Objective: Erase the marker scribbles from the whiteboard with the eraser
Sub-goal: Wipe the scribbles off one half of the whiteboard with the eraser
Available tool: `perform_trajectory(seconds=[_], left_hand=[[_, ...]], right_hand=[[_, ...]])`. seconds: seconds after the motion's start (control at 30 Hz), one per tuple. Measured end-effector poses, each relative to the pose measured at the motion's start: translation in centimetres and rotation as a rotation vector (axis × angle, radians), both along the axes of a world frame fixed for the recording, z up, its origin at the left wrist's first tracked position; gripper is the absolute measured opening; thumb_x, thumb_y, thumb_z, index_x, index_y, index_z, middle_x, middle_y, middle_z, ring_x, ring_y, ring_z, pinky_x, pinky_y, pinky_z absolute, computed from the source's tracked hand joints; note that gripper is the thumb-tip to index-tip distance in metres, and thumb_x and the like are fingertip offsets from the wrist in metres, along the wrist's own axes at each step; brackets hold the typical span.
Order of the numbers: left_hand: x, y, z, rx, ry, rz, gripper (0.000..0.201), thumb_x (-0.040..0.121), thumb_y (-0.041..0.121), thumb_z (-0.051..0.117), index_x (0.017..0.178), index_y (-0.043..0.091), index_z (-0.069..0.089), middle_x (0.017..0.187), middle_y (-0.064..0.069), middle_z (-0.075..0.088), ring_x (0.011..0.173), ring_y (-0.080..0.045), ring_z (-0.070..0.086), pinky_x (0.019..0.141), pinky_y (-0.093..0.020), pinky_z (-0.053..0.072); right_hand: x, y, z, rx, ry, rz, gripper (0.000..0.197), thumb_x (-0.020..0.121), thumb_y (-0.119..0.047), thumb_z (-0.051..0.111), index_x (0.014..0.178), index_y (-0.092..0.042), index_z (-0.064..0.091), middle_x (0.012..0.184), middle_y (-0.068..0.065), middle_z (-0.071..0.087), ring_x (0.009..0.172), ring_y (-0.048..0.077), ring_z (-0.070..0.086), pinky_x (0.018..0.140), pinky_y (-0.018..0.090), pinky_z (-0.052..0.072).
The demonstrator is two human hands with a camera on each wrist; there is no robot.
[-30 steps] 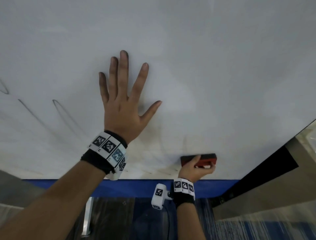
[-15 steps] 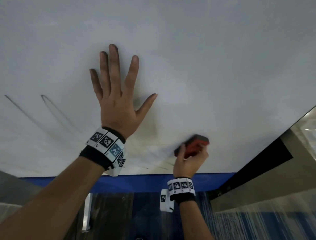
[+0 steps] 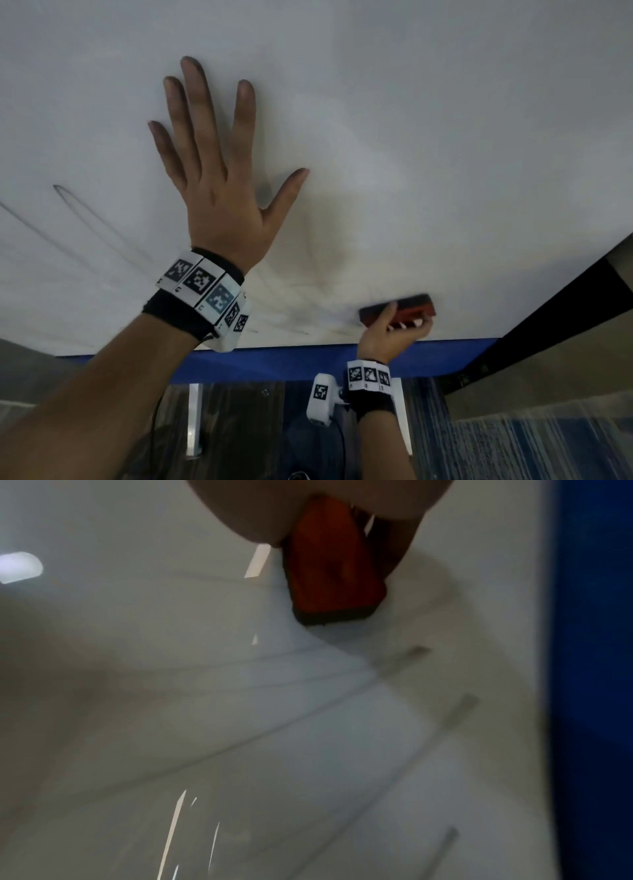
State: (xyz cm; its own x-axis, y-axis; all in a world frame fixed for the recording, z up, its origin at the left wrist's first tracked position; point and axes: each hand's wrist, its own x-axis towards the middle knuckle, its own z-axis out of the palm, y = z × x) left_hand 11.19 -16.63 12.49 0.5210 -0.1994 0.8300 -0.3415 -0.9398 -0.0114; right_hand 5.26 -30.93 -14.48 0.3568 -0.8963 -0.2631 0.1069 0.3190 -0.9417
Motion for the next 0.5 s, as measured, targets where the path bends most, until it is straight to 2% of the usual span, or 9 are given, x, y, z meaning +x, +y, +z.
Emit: perform_trajectory(seconds=[0.07,0.13,0.2,0.23,0.3,0.37,0.43,0.47,0.5], left_hand=[[0.2,-0.1,-0.1,0.001,-0.005,0.008,0.084,0.097,0.058,0.057,0.154,0.003,0.03,0.153,-0.045,0.024,0.145,-0.06,0.02,0.12,-0.068,0.01],[0.2,-0.3,-0.3,-0.007,-0.004,0.002,0.084,0.098,0.057,0.057,0.154,0.002,0.029,0.154,-0.046,0.023,0.145,-0.06,0.019,0.12,-0.067,0.009],[0.1,-0.3,-0.3,-0.012,-0.012,0.002,0.083,0.098,0.057,0.056,0.154,0.003,0.028,0.154,-0.045,0.022,0.146,-0.059,0.018,0.12,-0.068,0.009],[0.0,-0.3,-0.3,-0.012,-0.014,0.004,0.083,0.098,0.056,0.056,0.154,0.003,0.027,0.154,-0.045,0.022,0.146,-0.059,0.018,0.12,-0.068,0.009],[-0.1,-0.3,-0.3,-0.016,-0.011,0.003,0.082,0.099,0.056,0.055,0.154,0.003,0.027,0.154,-0.045,0.022,0.146,-0.059,0.018,0.12,-0.068,0.009],[-0.2,-0.5,-0.2,-0.021,0.0,-0.003,0.082,0.099,0.056,0.056,0.154,0.002,0.028,0.154,-0.045,0.022,0.146,-0.058,0.018,0.12,-0.067,0.009],[-0.2,-0.6,-0.2,-0.026,0.007,-0.003,0.082,0.099,0.056,0.056,0.154,0.002,0.029,0.155,-0.044,0.023,0.146,-0.058,0.018,0.12,-0.067,0.009],[-0.3,-0.7,-0.2,-0.03,0.01,-0.006,0.082,0.099,0.056,0.056,0.154,0.002,0.029,0.155,-0.044,0.023,0.147,-0.058,0.019,0.12,-0.068,0.01],[-0.4,-0.7,-0.2,-0.033,0.013,-0.009,0.082,0.099,0.056,0.056,0.154,0.002,0.029,0.155,-0.043,0.023,0.147,-0.058,0.019,0.12,-0.068,0.01]], right_hand=[[0.1,0.0,-4.4,0.396,0.073,-0.049,0.066,0.102,-0.01,0.062,0.156,-0.013,0.023,0.149,0.01,0.04,0.117,0.023,0.051,0.1,0.041,0.049],[0.0,0.4,-6.3,0.746,0.104,0.005,0.061,0.102,-0.02,0.063,0.154,-0.021,0.03,0.151,0.013,0.045,0.117,0.03,0.053,0.091,0.05,0.053],[0.0,0.1,-5.4,0.884,0.134,0.052,0.056,0.103,-0.027,0.063,0.152,-0.021,0.037,0.148,0.017,0.05,0.12,0.038,0.056,0.084,0.052,0.054],[0.2,-0.4,-4.4,0.899,0.109,0.023,0.055,0.103,-0.028,0.063,0.152,-0.02,0.038,0.148,0.018,0.051,0.12,0.038,0.057,0.084,0.052,0.054],[0.8,-1.4,-0.3,0.715,-0.021,-0.117,0.058,0.103,-0.022,0.062,0.153,-0.02,0.032,0.148,0.015,0.049,0.112,0.03,0.058,0.091,0.045,0.055],[1.1,-1.0,5.1,0.267,-0.18,-0.125,0.059,0.103,-0.016,0.062,0.149,-0.027,0.027,0.143,0.01,0.046,0.11,0.018,0.059,0.091,0.027,0.055],[0.9,0.6,9.5,-0.201,-0.27,0.021,0.057,0.1,-0.02,0.066,0.143,-0.033,0.032,0.142,0.001,0.044,0.121,0.02,0.057,0.096,0.027,0.054],[0.8,1.3,10.2,-0.318,-0.267,0.071,0.056,0.098,-0.024,0.068,0.142,-0.031,0.034,0.141,-0.006,0.043,0.125,0.023,0.054,0.1,0.029,0.052],[1.0,2.0,9.9,-0.353,-0.238,0.085,0.055,0.097,-0.025,0.068,0.141,-0.028,0.035,0.139,-0.013,0.042,0.126,0.023,0.052,0.101,0.028,0.051]])
